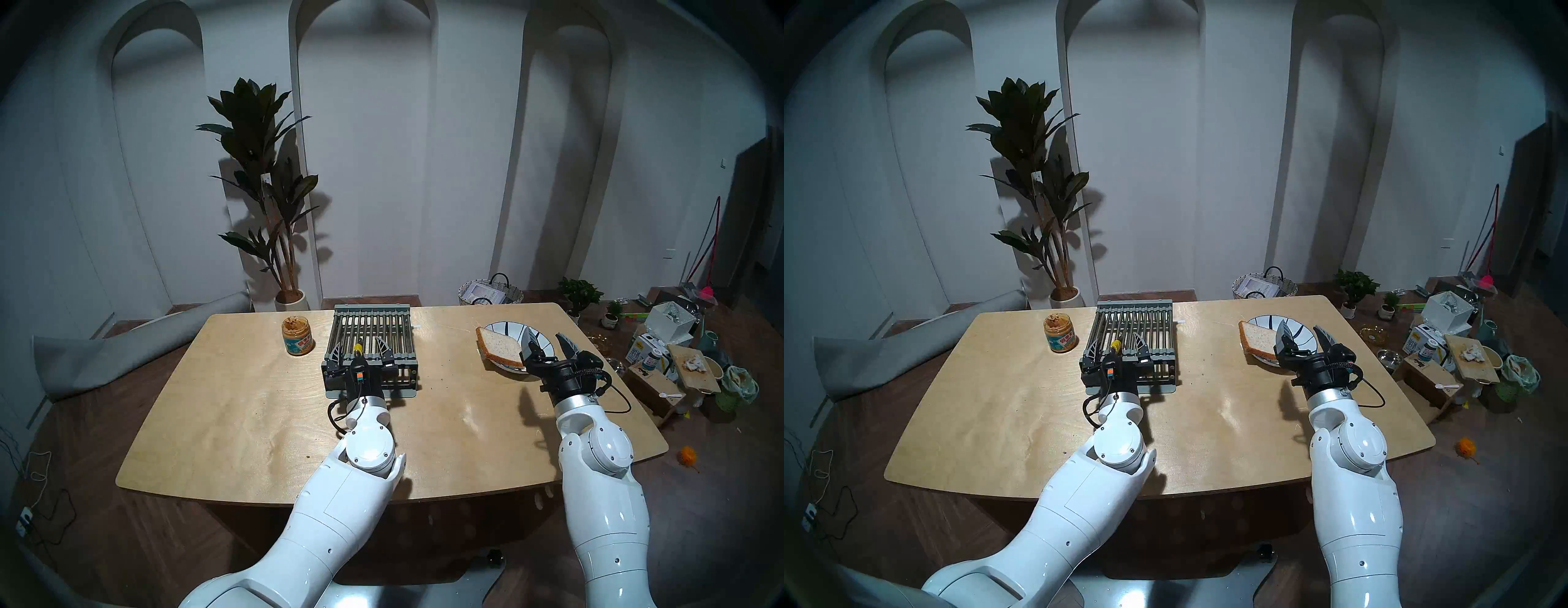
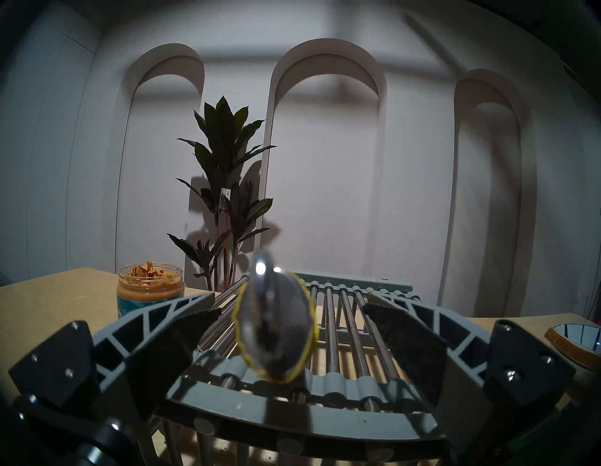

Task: Spread peanut butter over the slice of bread with the knife

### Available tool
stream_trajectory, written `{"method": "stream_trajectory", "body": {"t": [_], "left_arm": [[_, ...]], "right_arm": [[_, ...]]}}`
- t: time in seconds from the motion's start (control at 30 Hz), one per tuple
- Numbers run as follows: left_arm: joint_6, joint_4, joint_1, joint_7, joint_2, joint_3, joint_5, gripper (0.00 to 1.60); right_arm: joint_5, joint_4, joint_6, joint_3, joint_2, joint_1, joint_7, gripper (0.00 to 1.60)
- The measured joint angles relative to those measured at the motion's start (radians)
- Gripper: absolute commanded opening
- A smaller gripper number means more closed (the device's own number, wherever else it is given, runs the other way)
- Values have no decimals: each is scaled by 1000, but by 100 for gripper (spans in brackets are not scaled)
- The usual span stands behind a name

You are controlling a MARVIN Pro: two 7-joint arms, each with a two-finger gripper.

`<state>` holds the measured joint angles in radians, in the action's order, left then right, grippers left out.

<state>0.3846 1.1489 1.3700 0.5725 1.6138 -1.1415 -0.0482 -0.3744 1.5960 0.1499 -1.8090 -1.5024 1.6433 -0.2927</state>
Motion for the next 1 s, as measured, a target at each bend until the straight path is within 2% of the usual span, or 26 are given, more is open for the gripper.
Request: {"method": "stream_trajectory", "body": {"t": [0.1,0.2,0.27,0.3,0.37,0.5,0.73,0.77,0.9,0.97,1.0], "left_arm": [[1,-1,-2,-3,1,-1,0,160],[2,-3,-4,-7,2,-2,-1,151],[3,-7,-6,-11,4,-3,-3,137],[3,-8,-6,-12,4,-4,-3,122],[3,-10,-7,-14,5,-5,-4,110],[3,-11,-7,-18,6,-9,-9,110],[2,-10,-6,-23,8,-17,-22,94],[2,-10,-6,-24,9,-19,-26,85],[0,-10,-6,-26,10,-22,-34,71],[0,-10,-6,-27,11,-23,-38,58],[0,-10,-6,-28,11,-23,-39,44]], "right_arm": [[3,0,0,0,-1,0,2,160],[8,1,0,1,-3,0,5,160],[13,1,1,2,-5,-1,8,160],[15,1,1,2,-5,-1,9,160],[18,1,1,2,-6,-1,10,160],[23,1,1,3,-8,-1,12,160],[24,2,2,3,-11,-1,11,160],[24,2,2,3,-12,-1,10,160],[24,2,2,3,-13,-1,9,160],[24,3,2,3,-13,-1,8,160],[24,3,2,3,-13,-1,8,160]]}}
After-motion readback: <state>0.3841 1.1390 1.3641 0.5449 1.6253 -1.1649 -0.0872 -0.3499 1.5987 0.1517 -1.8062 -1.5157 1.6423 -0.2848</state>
